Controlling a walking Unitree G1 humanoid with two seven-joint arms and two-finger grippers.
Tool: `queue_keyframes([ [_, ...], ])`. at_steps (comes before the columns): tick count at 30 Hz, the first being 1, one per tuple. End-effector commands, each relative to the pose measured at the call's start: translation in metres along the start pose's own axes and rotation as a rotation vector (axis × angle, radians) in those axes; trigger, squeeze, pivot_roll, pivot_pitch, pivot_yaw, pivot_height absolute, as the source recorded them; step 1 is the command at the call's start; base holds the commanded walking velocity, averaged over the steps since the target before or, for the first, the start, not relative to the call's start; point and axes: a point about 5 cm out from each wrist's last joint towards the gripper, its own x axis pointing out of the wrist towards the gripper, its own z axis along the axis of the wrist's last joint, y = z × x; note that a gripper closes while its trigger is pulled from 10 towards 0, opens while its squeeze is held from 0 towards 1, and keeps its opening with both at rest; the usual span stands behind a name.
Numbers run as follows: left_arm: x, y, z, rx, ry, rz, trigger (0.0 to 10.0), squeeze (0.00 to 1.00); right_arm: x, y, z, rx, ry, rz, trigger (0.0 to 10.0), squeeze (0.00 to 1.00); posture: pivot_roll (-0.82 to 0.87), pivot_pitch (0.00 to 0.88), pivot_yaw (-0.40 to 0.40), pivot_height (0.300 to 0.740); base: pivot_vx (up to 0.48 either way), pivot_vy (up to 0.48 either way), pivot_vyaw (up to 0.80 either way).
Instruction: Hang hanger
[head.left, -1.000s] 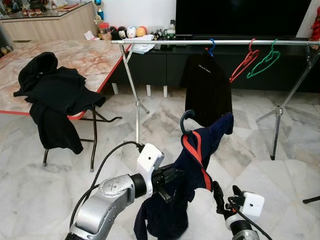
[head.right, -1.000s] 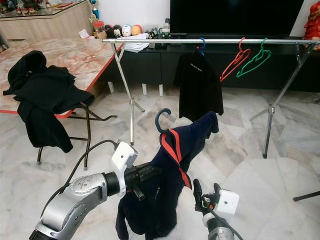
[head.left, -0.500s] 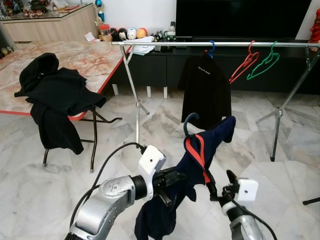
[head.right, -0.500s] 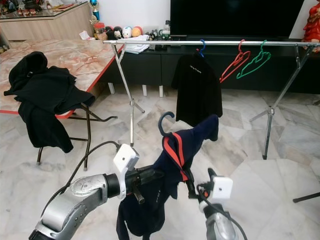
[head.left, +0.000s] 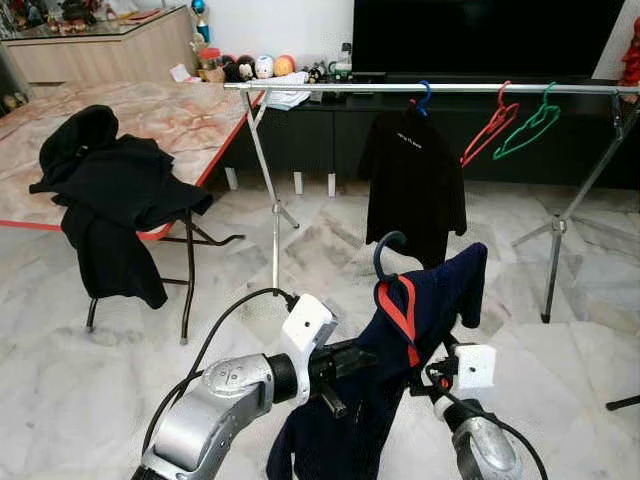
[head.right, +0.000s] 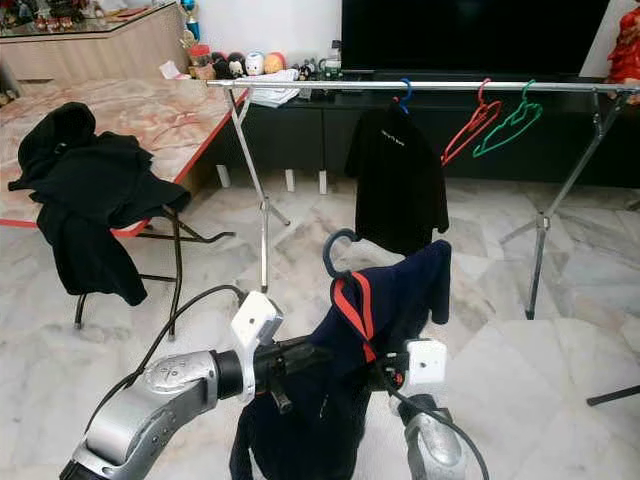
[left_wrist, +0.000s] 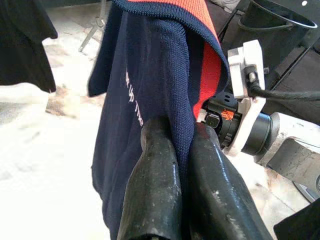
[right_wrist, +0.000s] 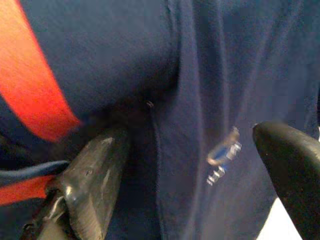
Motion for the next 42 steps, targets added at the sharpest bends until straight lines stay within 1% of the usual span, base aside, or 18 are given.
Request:
queue_keyframes([
  [1,0.002,-0.006,0.016,0.048,-0.042,-0.045,10.0,0.0,-0.003,0.0,-0.007,-0.043,0.041,-0.007,10.0,0.0,0.03,0.07,0.041,0.74,0.0,0.0,0.0],
  [2,0.003,-0.007,0.016,0.048,-0.043,-0.052,10.0,0.0,-0.004,-0.002,-0.007,-0.056,0.032,-0.029,10.0,0.0,0.03,0.071,0.041,0.74,0.0,0.0,0.0],
  [5,0.003,-0.009,0.017,0.047,-0.041,-0.065,10.0,0.0,-0.003,-0.004,-0.004,-0.051,0.008,-0.057,10.0,0.0,0.03,0.071,0.041,0.74,0.0,0.0,0.0],
  [9,0.002,-0.011,0.016,0.052,-0.029,-0.087,10.0,0.0,0.0,-0.005,-0.001,-0.064,0.009,-0.077,10.0,0.0,0.03,0.069,0.04,0.74,0.0,0.0,0.0],
  [10,0.001,-0.012,0.015,0.054,-0.024,-0.095,10.0,0.0,0.001,-0.005,-0.001,-0.067,0.011,-0.082,9.7,0.0,0.03,0.069,0.04,0.74,0.0,0.0,0.0],
  [11,0.001,-0.012,0.015,0.053,-0.024,-0.098,10.0,0.0,0.001,-0.005,-0.001,-0.067,0.011,-0.082,9.7,0.0,0.03,0.069,0.04,0.74,0.0,0.0,0.0],
  [12,0.001,-0.014,0.016,0.05,-0.024,-0.109,10.0,0.0,0.001,-0.005,-0.001,-0.069,0.011,-0.085,3.4,0.0,0.04,0.066,0.038,0.74,0.0,0.0,0.0],
  [13,0.001,-0.014,0.016,0.05,-0.024,-0.109,10.0,0.0,0.001,-0.005,-0.001,-0.069,0.011,-0.085,3.4,0.0,0.04,0.066,0.038,0.74,0.0,0.0,0.0],
  [15,0.0,-0.017,0.016,0.048,-0.017,-0.139,10.0,0.0,0.002,-0.005,-0.001,-0.072,0.01,-0.089,0.8,0.0,0.04,0.066,0.039,0.74,0.0,0.0,0.0],
  [16,0.0,-0.017,0.016,0.048,-0.017,-0.139,10.0,0.0,0.002,-0.005,-0.001,-0.072,0.01,-0.089,0.8,0.0,0.04,0.066,0.039,0.74,0.0,0.0,0.0],
  [17,0.0,-0.018,0.016,0.049,-0.014,-0.145,10.0,0.0,0.002,-0.006,0.0,-0.072,0.009,-0.091,0.5,0.0,0.04,0.067,0.039,0.74,0.0,0.0,0.0],
  [18,0.0,-0.019,0.015,0.048,-0.009,-0.147,10.0,0.0,0.003,-0.006,0.001,-0.073,0.005,-0.094,0.0,0.0,0.04,0.066,0.04,0.74,0.0,0.0,0.0],
  [24,0.0,-0.017,0.01,0.059,0.016,-0.135,10.0,0.0,0.004,-0.007,0.002,-0.072,-0.006,-0.1,0.0,0.0,0.03,0.067,0.039,0.74,0.0,0.0,0.0],
  [29,0.0,-0.016,0.011,0.061,0.016,-0.13,10.0,0.0,0.002,-0.007,-0.001,-0.073,0.008,-0.106,0.0,0.0,0.04,0.066,0.038,0.74,0.0,0.0,0.0],
  [35,-0.001,-0.016,0.01,0.064,0.02,-0.129,10.0,0.0,0.003,-0.004,0.0,-0.072,-0.001,-0.099,0.0,0.0,0.04,0.065,0.038,0.74,0.0,0.0,0.0],
  [42,-0.001,-0.015,0.01,0.067,0.019,-0.118,10.0,0.0,0.002,-0.006,0.0,-0.075,0.0,-0.105,0.0,0.0,0.04,0.062,0.038,0.74,0.0,0.0,0.0],
])
